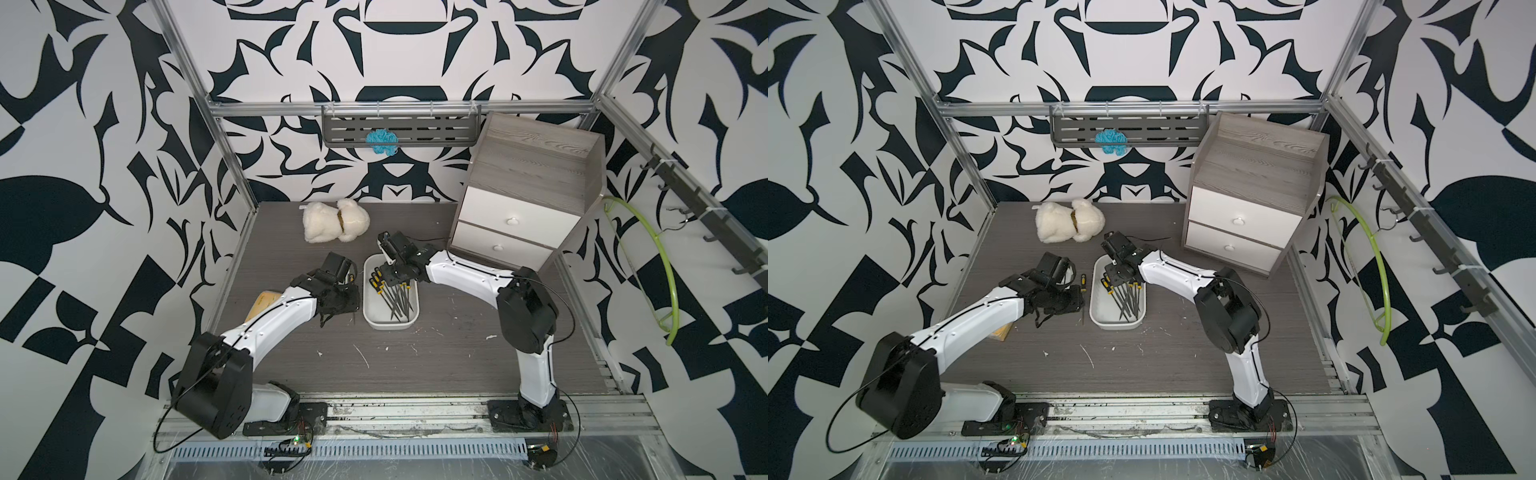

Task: Take the file tool out of the storage box
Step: Pick up the file tool from the storage box.

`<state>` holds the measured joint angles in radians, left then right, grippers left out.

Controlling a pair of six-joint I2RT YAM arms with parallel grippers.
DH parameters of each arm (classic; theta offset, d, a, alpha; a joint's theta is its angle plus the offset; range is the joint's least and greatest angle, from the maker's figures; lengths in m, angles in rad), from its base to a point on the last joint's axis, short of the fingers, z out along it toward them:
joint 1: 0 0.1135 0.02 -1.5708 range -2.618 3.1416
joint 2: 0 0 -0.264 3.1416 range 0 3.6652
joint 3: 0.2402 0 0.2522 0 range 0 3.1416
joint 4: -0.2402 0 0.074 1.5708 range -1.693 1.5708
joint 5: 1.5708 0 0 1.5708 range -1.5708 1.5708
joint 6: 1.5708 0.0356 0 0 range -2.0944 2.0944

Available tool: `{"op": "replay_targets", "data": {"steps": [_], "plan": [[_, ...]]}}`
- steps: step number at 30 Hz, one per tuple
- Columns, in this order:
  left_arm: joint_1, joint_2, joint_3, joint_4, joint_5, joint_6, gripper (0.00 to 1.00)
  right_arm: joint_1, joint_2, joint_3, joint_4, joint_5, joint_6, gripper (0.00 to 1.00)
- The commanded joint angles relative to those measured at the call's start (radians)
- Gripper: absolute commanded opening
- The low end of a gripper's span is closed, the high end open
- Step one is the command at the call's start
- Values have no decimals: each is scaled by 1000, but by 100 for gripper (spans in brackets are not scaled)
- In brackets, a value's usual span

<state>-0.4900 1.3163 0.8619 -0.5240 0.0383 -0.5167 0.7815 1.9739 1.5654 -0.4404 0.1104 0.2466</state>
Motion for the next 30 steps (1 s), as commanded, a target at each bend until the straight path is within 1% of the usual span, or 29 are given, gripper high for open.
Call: {"op": "replay_targets", "data": {"steps": [1, 2, 4, 6, 8, 9, 11, 14, 16, 18, 21, 23, 30], "plan": [[2, -106, -37, 56, -17, -9, 30, 4, -92, -27, 96, -54, 37, 6], [1, -135, -51, 85, -1, -9, 30, 3, -110, -34, 109, -64, 43, 5], [1, -191, -85, 167, 67, -7, 32, 4, -150, -57, 141, -73, 50, 5], [1, -243, -130, 273, 195, -10, 33, 4, -203, -103, 189, -85, 59, 4], [-1, -274, -180, 410, 328, -33, 37, 4, -269, -163, 254, -113, 74, 3], [-1, -282, -212, 498, 418, -49, 40, 4, -306, -199, 287, -132, 85, 2], [-2, -277, -259, 658, 538, -92, 42, 3, -377, -272, 363, -167, 116, 1], [-18, -249, -294, 823, 616, -137, 43, 4, -463, -364, 458, -227, 164, 0], [-45, -234, -316, 917, 634, -147, 45, 4, -504, -403, 503, -256, 198, 0], [-92, -232, -332, 990, 613, -129, 50, 4, -535, -443, 570, -292, 232, 0], [-163, -240, -330, 986, 563, -70, 52, 4, -555, -482, 648, -316, 283, 0], [-187, -240, -322, 959, 534, -54, 51, 4, -565, -490, 670, -316, 291, 0], [-193, -261, -324, 934, 517, -49, 42, 4, -607, -545, 725, -278, 295, 0]]}}
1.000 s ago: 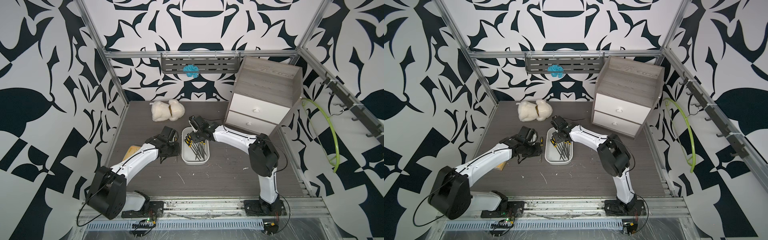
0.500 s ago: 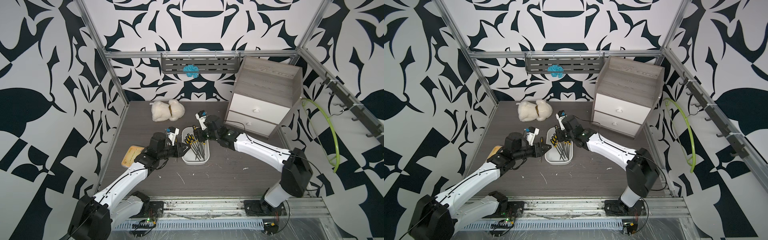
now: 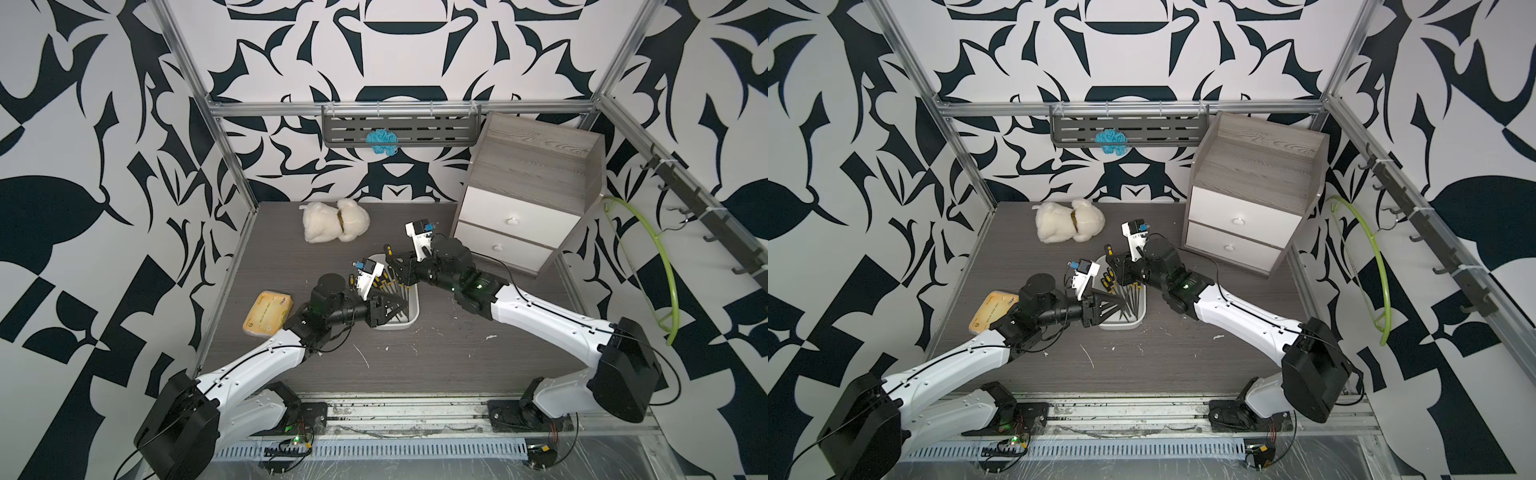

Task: Take the file tool out of the storage box
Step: Pick up the file tool from the storage box.

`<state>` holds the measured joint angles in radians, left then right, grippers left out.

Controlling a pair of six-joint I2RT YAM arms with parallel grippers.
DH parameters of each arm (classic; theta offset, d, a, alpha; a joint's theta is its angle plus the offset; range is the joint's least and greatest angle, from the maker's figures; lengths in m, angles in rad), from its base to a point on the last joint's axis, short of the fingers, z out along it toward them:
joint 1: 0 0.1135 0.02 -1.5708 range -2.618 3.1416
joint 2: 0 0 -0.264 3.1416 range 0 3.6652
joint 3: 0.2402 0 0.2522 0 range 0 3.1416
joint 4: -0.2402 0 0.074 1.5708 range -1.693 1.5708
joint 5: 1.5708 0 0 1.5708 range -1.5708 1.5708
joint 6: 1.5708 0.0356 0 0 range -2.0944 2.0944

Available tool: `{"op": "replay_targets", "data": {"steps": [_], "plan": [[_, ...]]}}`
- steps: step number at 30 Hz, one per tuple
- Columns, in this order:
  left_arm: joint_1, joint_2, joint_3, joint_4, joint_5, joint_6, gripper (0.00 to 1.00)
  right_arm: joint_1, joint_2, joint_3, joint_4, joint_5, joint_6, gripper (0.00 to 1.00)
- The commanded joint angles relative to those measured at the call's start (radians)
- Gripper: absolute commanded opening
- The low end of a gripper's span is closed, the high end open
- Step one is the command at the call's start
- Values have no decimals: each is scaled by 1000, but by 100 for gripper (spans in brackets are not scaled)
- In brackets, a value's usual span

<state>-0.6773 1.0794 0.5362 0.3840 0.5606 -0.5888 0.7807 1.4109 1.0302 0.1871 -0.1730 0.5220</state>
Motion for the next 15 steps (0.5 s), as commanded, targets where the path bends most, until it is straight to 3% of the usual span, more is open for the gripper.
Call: {"op": "replay_targets", "data": {"steps": [1, 9, 15], "plan": [[-6, -23, 3, 25, -4, 19, 42, 5, -48, -13, 103, 11, 18, 0], [-8, 12, 16, 13, -14, 6, 44, 5, -57, -38, 143, 17, 22, 0], [-11, 25, 21, 13, -8, -4, 35, 4, -71, -55, 165, 33, 21, 0]]}}
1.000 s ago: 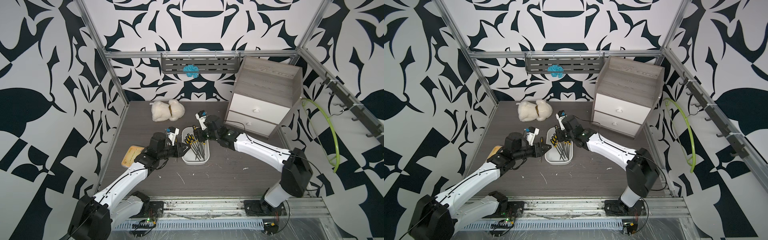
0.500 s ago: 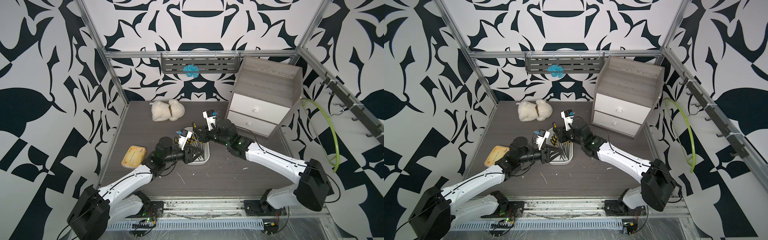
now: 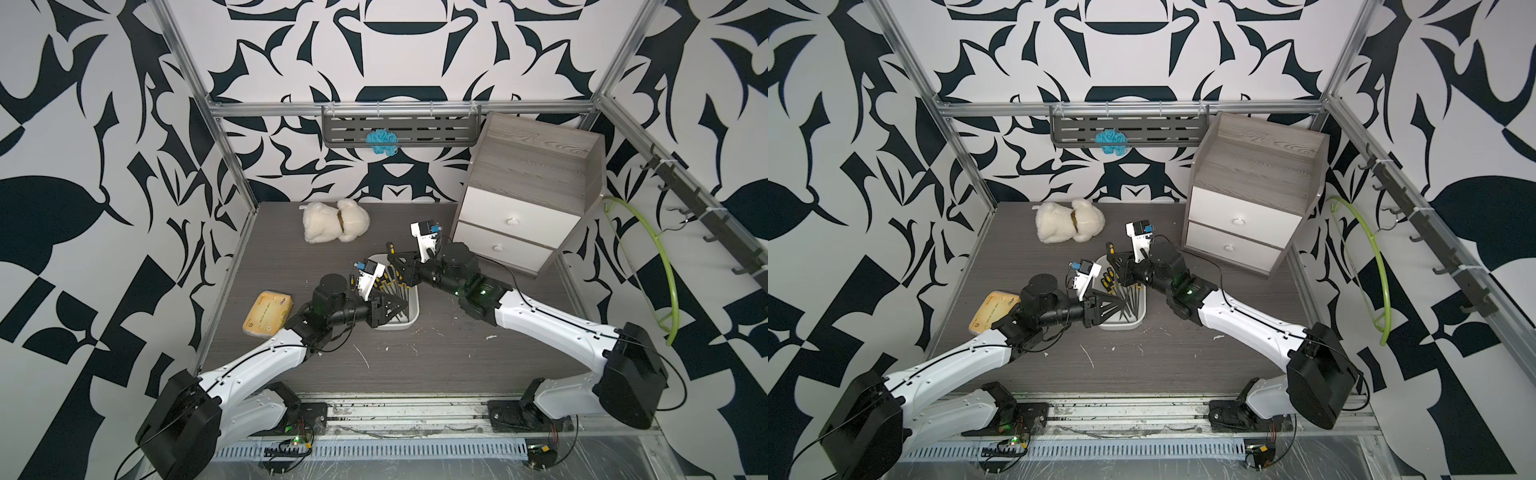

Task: Take the file tool out of the storage box
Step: Pick up the file tool from the storage box.

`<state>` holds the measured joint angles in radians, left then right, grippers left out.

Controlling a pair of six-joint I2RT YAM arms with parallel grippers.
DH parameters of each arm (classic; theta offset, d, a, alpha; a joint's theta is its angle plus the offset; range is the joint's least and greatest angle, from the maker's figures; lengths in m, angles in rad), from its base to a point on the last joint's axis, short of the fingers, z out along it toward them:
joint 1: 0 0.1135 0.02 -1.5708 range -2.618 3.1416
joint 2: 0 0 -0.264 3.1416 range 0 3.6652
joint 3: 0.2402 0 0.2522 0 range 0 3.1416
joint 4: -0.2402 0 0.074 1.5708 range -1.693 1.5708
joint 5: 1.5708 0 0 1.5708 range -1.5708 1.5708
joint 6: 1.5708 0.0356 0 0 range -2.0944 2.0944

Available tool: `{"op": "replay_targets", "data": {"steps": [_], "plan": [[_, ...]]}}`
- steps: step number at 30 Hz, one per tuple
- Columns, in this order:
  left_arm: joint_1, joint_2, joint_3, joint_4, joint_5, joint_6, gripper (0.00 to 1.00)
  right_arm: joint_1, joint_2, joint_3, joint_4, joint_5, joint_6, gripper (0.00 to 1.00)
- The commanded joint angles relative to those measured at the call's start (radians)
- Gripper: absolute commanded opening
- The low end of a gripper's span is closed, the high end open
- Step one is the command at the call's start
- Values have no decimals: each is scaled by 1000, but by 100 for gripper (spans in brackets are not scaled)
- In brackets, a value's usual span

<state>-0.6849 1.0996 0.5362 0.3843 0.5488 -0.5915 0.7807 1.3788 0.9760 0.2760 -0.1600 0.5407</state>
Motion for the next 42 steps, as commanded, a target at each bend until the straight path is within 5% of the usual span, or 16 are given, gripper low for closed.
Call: {"op": "replay_targets", "data": {"steps": [1, 6, 14, 23, 27, 32, 38, 42], "plan": [[-4, 5, 21, 12, 4, -2, 33, 5, -43, -7, 80, 26, 0, 0], [-4, 16, 23, 7, -4, -3, 20, 4, -56, -25, 96, 38, -1, 0], [-5, 34, 28, 7, -1, -8, 26, 5, -61, -51, 129, 47, 7, 0], [-4, 46, 33, 6, 3, -16, 9, 4, -69, -69, 145, 58, 7, 0], [-4, 52, 34, 8, 3, -17, 25, 4, -75, -87, 171, 65, 16, 0], [-4, 70, 37, 19, 12, -25, 32, 4, -78, -101, 200, 67, 21, 0], [-4, 99, 40, 53, 43, -45, 27, 4, -84, -117, 213, 78, 16, 0], [-4, 80, 27, 77, 38, -56, 9, 4, -83, -120, 213, 80, 16, 0]]}}
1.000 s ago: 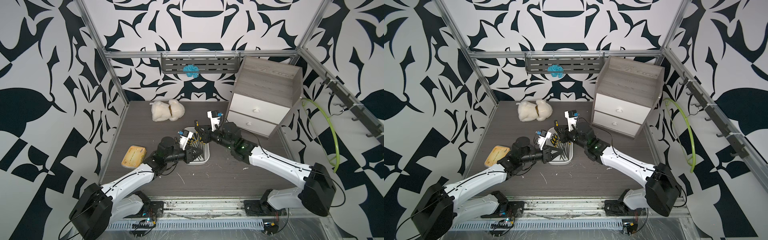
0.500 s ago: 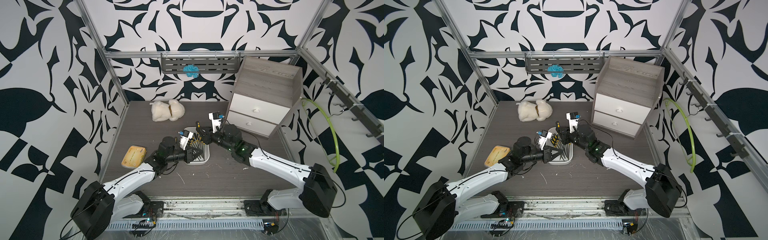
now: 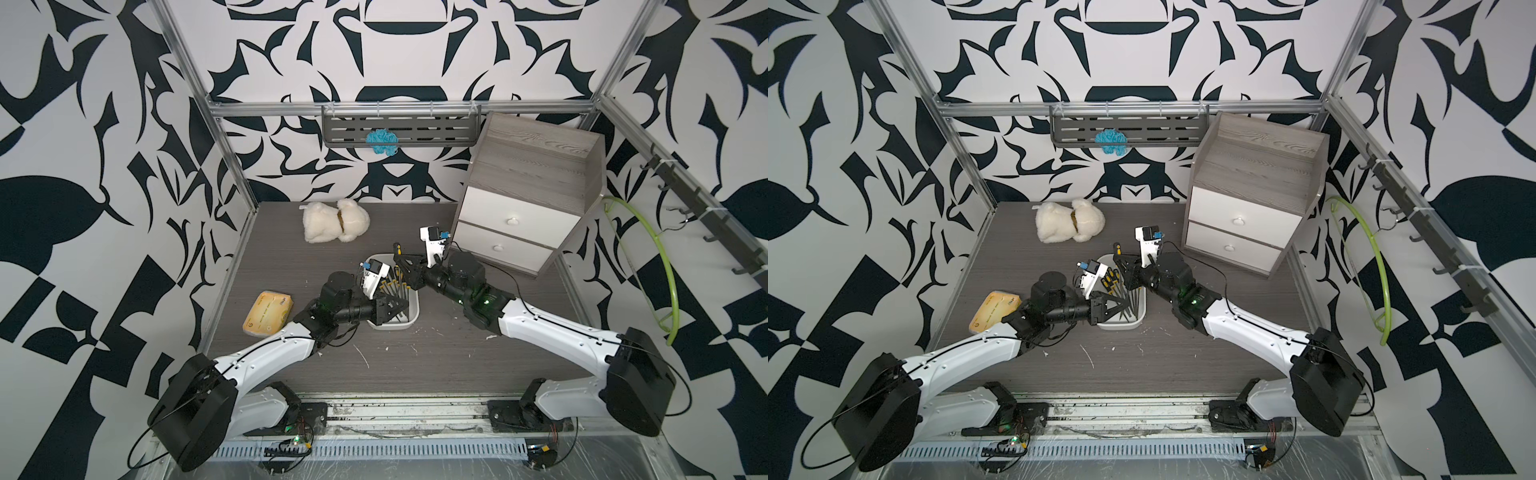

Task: Take the file tool out of the storage box
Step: Pick up the file tool from the storage box.

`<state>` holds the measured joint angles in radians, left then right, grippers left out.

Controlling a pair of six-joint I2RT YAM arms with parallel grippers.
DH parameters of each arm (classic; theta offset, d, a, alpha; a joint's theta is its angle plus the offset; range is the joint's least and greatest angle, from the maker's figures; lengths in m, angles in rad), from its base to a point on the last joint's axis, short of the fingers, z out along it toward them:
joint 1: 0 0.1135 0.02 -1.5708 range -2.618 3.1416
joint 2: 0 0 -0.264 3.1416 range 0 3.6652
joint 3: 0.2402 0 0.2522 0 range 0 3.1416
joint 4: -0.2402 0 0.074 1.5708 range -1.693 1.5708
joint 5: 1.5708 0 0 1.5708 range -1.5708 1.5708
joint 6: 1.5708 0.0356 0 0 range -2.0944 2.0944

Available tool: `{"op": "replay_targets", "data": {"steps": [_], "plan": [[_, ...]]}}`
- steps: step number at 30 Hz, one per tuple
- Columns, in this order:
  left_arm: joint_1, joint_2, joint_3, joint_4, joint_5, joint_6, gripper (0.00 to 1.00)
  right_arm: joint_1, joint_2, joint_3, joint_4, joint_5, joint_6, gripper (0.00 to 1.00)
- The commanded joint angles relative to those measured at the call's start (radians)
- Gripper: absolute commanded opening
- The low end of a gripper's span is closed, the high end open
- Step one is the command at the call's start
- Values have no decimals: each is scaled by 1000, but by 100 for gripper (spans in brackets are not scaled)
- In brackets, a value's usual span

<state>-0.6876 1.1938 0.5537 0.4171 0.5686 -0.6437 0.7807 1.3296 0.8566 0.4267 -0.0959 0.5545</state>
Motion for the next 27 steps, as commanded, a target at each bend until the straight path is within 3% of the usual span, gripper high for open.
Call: {"op": "replay_targets", "data": {"steps": [1, 4, 9, 10, 12, 14, 18, 20, 23, 27], "plan": [[-1, -21, 9, 38, 15, -1, 5, 5, -34, -1, 64, 18, 2, 0], [-1, -36, 8, 15, -4, 13, 0, 5, -33, -8, 70, 21, 3, 0], [-1, -35, 12, -3, -8, 16, 0, 4, -36, -20, 79, 34, 8, 0], [-1, -37, 14, -11, -12, 18, 0, 4, -36, -21, 80, 32, 8, 6], [-1, -58, 27, -82, -48, 35, 0, 4, -36, -19, 71, 17, 8, 31], [-1, -98, 71, -268, -152, 90, 0, 5, -47, -9, 24, 4, -4, 43], [-1, -160, 188, -724, -550, 156, 0, 5, -74, 49, -184, 10, -92, 48], [0, -153, 242, -884, -675, 160, 0, 5, -69, 100, -340, 61, -155, 50], [6, -100, 295, -1039, -750, 135, 0, 4, -30, 181, -515, 109, -205, 51], [51, -14, 313, -1110, -734, 97, 0, 3, 26, 255, -654, 123, -226, 51]]}}
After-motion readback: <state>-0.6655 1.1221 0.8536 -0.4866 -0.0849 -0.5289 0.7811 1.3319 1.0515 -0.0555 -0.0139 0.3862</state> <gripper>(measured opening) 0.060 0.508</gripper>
